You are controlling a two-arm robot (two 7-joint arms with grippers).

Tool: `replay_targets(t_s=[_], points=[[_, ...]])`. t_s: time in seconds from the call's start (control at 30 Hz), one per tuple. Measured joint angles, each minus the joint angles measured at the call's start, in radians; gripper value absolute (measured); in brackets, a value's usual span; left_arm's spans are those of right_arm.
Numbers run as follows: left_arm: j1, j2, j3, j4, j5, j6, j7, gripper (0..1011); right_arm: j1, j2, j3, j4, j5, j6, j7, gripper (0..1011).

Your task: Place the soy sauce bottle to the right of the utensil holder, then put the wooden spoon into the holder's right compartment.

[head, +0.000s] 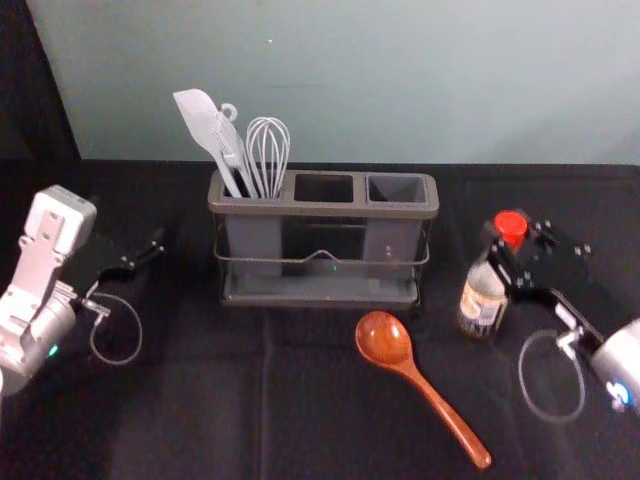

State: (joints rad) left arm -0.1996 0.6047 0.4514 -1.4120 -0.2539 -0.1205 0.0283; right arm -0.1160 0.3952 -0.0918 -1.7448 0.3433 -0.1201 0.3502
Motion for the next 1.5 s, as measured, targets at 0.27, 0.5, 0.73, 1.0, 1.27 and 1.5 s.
replay_targets(t_s=[0.27, 0.5, 0.73, 1.0, 1.27, 1.5], points=[[0.000, 0.000, 0.000, 0.000, 0.000, 0.000, 0.000, 1000, 0.133, 0.003, -0.029, 0.139, 0.031, -0.021, 0.058, 390], [0.000, 0.000, 0.000, 0.000, 0.000, 0.000, 0.000, 1000, 0.220, -0.015, -0.063, 0.236, 0.052, -0.045, 0.084, 390], [0.000, 0.000, 0.000, 0.000, 0.000, 0.000, 0.000, 1000, 0.266, -0.034, -0.082, 0.303, 0.065, -0.066, 0.088, 390], [0.000, 0.000, 0.000, 0.000, 0.000, 0.000, 0.000, 1000, 0.289, -0.046, -0.094, 0.341, 0.069, -0.080, 0.089, 390], [0.000, 0.000, 0.000, 0.000, 0.000, 0.000, 0.000, 1000, 0.301, -0.053, -0.101, 0.353, 0.069, -0.082, 0.087, 390], [0.000, 0.000, 0.000, 0.000, 0.000, 0.000, 0.000, 1000, 0.306, -0.056, -0.106, 0.358, 0.068, -0.082, 0.084, 390]])
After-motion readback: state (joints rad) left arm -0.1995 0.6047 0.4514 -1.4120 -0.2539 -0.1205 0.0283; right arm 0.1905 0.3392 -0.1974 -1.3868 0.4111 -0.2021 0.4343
